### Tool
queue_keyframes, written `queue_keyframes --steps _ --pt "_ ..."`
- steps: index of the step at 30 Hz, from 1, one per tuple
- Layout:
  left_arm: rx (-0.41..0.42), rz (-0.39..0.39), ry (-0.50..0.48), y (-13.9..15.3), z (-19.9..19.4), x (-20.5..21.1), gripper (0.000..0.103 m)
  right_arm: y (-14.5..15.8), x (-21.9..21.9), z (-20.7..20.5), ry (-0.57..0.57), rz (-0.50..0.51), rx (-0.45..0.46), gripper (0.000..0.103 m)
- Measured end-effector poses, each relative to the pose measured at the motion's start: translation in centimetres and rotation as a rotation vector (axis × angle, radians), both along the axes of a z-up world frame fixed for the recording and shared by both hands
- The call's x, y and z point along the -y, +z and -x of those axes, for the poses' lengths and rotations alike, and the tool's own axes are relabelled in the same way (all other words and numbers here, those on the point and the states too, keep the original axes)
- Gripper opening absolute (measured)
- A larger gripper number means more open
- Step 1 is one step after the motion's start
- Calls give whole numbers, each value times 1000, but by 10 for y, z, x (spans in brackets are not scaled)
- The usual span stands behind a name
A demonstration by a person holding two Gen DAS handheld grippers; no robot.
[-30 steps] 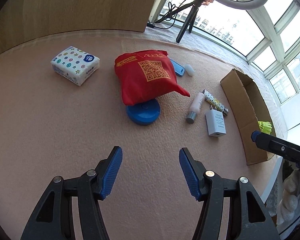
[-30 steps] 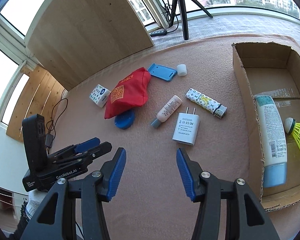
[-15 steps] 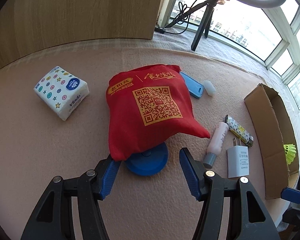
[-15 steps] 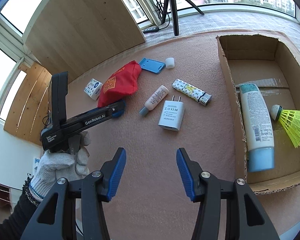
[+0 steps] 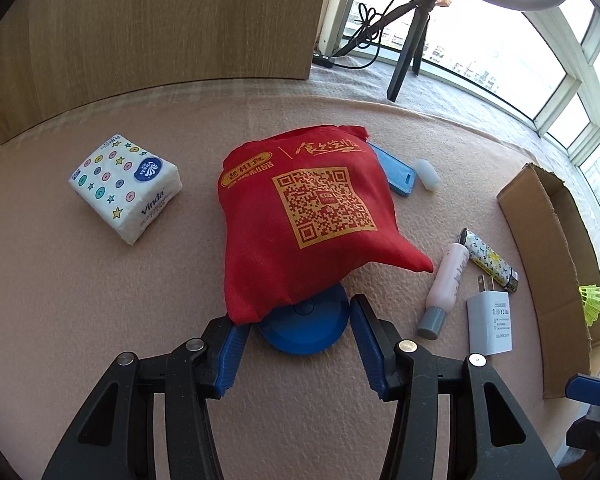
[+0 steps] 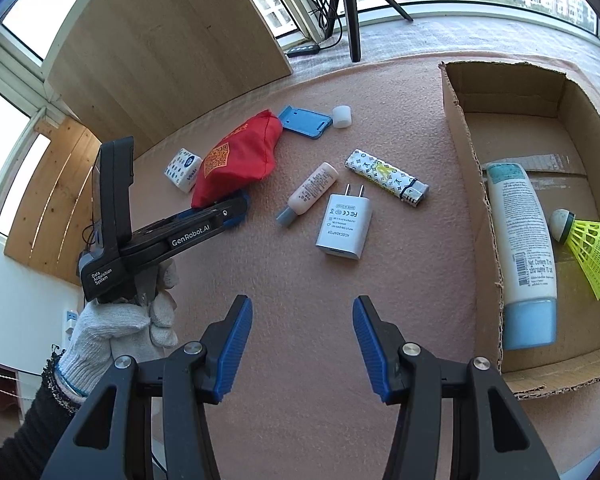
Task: Organize objects
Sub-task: 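Move the left tool to the blue round tape measure and grasp it, then grasp the small grey-capped white bottle with the right tool while the left tool holds the tape measure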
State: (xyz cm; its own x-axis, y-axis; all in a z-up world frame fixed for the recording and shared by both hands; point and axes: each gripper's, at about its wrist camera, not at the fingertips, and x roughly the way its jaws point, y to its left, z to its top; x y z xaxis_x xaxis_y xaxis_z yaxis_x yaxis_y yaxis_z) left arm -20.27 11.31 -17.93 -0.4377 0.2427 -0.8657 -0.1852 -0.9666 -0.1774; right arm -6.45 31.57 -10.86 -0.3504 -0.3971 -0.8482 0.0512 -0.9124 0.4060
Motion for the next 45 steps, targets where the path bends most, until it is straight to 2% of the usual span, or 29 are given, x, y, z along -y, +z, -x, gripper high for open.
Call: queue_keyframes --steps 5,11,20,27,29,31,34,38,45 --pt "-10 38 -13 -2 3 -10 54 1 6 1 10 -2 -2 49" --pt "-20 26 -16 -3 -2 -5 54 3 6 1 8 -15 -7 49" --pt "-6 22 -73 -2 -43 11 54 0 7 18 10 -12 -15 49" --pt "19 11 -87 0 -87 32 54 -8 12 49 9 8 -11 48" --pt "35 -15 -80 1 -95 40 54 -11 14 60 8 22 -4 36" --pt "63 -74 -66 3 -99 49 54 -16 15 72 0 39 11 29" --pt "40 -96 -38 14 -105 59 54 -26 14 91 -27 61 37 24" --pt "9 -110 -26 28 -108 68 54 -36 14 115 -66 76 67 21" --pt "13 -125 2 33 -116 81 54 -45 13 144 -130 6 77 20"
